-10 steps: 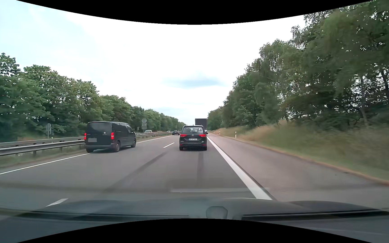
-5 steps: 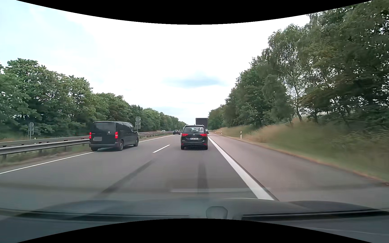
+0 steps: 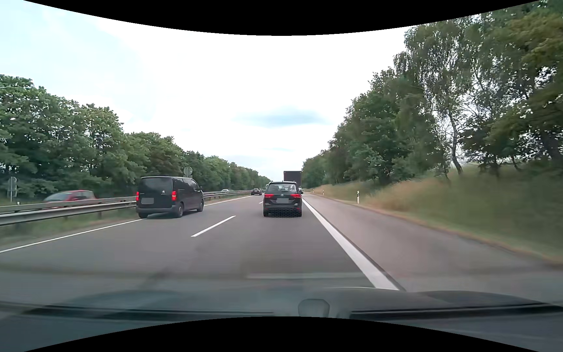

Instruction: Follow the waypoints while adhering to traffic rules and regulations

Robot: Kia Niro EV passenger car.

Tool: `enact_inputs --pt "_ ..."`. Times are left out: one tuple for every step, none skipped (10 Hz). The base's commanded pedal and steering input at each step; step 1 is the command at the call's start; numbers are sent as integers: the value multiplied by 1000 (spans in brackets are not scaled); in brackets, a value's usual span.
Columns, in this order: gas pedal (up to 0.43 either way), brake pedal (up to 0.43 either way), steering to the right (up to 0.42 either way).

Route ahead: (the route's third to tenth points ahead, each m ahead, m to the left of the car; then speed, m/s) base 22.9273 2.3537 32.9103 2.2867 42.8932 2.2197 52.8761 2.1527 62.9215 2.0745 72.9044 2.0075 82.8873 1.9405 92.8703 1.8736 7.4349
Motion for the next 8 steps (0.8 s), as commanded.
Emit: enact_inputs --pt "130 0 -4" --pt "130 0 -4" --pt "130 0 -4" --pt "130 0 -4" --pt "130 0 -4" --pt "118 0 -3" --pt "118 0 -3" --pt "118 0 -3"
